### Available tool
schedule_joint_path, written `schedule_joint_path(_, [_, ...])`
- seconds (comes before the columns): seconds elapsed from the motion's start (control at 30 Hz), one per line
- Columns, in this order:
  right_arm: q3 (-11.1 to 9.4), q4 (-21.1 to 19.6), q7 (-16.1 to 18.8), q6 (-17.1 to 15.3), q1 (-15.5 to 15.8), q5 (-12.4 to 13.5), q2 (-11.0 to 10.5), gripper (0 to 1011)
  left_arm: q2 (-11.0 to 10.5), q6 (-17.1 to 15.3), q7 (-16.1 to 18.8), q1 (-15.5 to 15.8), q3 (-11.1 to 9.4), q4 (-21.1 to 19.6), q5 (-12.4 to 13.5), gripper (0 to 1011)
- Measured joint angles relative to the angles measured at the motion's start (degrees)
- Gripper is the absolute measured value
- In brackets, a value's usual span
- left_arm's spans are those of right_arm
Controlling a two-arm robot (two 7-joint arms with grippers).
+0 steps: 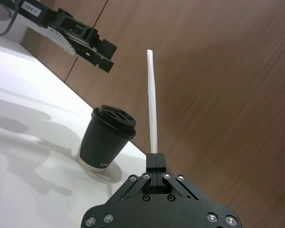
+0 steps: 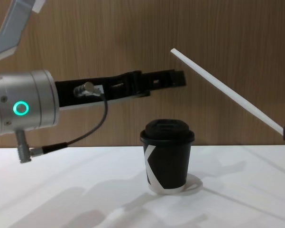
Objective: Pick up the straw with one hand, pass it to the other hand, and insert it into the cup.
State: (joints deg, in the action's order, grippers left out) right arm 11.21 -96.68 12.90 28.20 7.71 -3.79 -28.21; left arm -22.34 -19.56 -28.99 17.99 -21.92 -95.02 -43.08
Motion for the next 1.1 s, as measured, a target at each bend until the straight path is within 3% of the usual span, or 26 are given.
schedule_joint_path(0.33, [0.0,0.0,0.0,0.0,0.0,0.0,0.0,1,1.4,-0.5,-2.8,1.8,-1.3,2.7,-2.5,1000])
schedule_joint_path(1.1, [0.0,0.0,0.0,0.0,0.0,0.0,0.0,0,5.8,0.6,-1.7,4.0,-2.4,8.2,-5.8,1000])
